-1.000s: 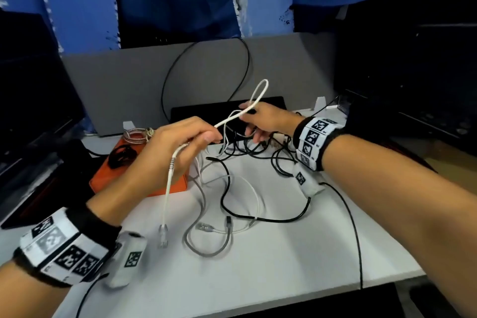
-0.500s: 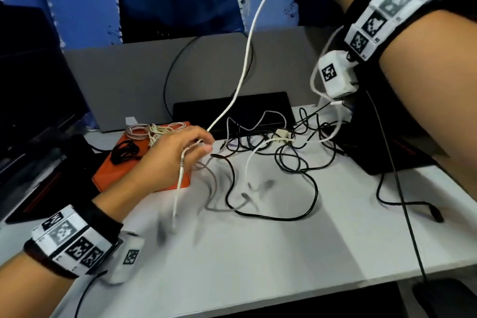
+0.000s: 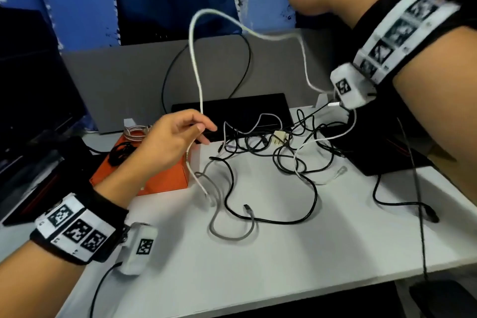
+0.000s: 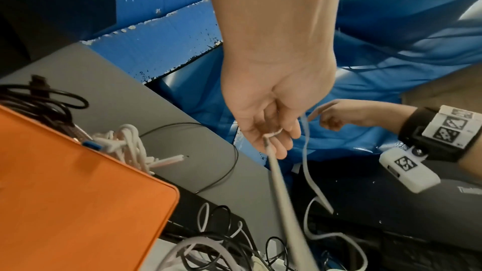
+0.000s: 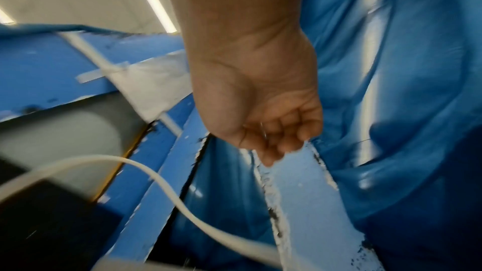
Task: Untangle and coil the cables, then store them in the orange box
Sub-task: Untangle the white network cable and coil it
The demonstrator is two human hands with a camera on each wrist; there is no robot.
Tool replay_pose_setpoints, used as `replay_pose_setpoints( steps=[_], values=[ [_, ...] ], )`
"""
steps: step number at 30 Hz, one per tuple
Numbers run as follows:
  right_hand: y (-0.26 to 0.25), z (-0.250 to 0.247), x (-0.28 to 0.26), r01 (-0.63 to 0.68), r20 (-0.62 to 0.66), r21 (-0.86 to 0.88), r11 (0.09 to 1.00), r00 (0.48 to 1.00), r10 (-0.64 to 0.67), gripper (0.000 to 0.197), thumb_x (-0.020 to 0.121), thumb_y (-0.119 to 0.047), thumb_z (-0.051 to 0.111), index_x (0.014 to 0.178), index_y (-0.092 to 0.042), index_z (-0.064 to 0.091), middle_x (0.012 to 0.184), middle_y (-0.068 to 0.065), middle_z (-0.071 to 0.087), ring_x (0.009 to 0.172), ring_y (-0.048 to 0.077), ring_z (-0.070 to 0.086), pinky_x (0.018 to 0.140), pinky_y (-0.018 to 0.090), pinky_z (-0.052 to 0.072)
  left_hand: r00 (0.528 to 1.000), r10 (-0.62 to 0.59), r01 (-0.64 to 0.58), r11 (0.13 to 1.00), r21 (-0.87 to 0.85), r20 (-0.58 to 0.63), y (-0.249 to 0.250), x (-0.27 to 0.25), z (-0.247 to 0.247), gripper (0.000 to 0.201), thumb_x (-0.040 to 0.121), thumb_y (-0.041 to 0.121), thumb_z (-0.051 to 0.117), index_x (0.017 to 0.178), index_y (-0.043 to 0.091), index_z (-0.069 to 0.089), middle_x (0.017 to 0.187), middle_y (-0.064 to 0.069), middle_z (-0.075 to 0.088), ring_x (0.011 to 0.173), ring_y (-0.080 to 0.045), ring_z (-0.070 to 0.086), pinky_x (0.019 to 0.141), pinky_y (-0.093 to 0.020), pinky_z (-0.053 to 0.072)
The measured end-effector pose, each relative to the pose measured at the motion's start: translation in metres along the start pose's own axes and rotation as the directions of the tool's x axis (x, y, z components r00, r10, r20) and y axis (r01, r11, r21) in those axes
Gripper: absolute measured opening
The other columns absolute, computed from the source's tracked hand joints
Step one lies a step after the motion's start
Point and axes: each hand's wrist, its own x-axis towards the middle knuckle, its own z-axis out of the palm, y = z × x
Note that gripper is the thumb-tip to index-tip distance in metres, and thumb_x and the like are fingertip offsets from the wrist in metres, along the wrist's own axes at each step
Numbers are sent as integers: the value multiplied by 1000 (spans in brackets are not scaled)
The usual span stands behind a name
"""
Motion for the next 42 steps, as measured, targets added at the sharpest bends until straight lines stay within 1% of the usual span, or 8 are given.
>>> replay_pose_setpoints(
  steps=[8,10,15,20,28,36,39,42],
  values=[
    [-86,62,-111,542,91,389,745,782,-616,55,91,-17,41,144,-21,56,135,2,64,128,20,55,122,41,24,992,116,-110,986,-123,41,22,3,27,15,104,-2,48,100,12,52,89,5,73,65,-9,57,60,-18,44],
    [-89,76,-126,504,155,434,747,775,-612,48,103,-18,38,148,-26,49,121,-3,71,122,16,59,123,35,16,990,138,-132,972,-195,19,24,1,29,18,104,-3,49,101,15,51,78,10,70,62,-10,56,58,-22,44],
    [-69,83,-133,435,146,370,821,845,-514,27,104,-45,50,120,-31,66,104,-9,72,101,18,65,86,39,51,996,-52,24,934,-357,-70,10,-16,32,8,101,18,61,106,12,60,68,-5,61,49,-18,36,47,-29,29],
    [-54,81,-144,415,53,408,813,878,-475,28,106,-44,50,112,-27,72,93,-9,59,92,15,56,80,40,48,926,-318,377,733,-566,205,21,-37,19,45,102,47,48,75,14,62,55,2,26,47,-12,18,49,-28,14],
    [-56,95,-185,345,194,313,885,889,-415,41,106,-55,31,146,-57,41,118,-8,73,106,26,67,83,38,52,994,-93,94,445,-891,59,52,-45,-11,34,108,33,32,87,20,54,54,11,34,44,-6,18,42,-19,21],
    [-98,66,-228,532,411,340,775,657,-632,28,107,-42,42,132,-38,54,99,0,70,89,27,58,71,36,36,979,42,-162,749,-643,-197,47,-47,8,36,112,22,26,130,5,51,114,-9,75,101,-25,73,84,-33,59],
    [-98,57,-227,509,329,440,740,675,-661,19,104,-39,49,93,-26,58,73,-7,57,71,20,51,67,38,43,989,114,-140,935,-325,-99,49,-54,13,35,112,30,32,126,14,59,103,-10,77,88,-33,75,79,-57,59],
    [-87,51,-216,397,66,619,677,833,-549,13,98,-42,63,92,-31,63,68,-17,58,64,5,52,64,37,50,988,137,-127,985,-120,72,53,-59,9,36,108,38,37,91,33,69,74,-6,74,52,-36,62,53,-65,49]
  ],
)
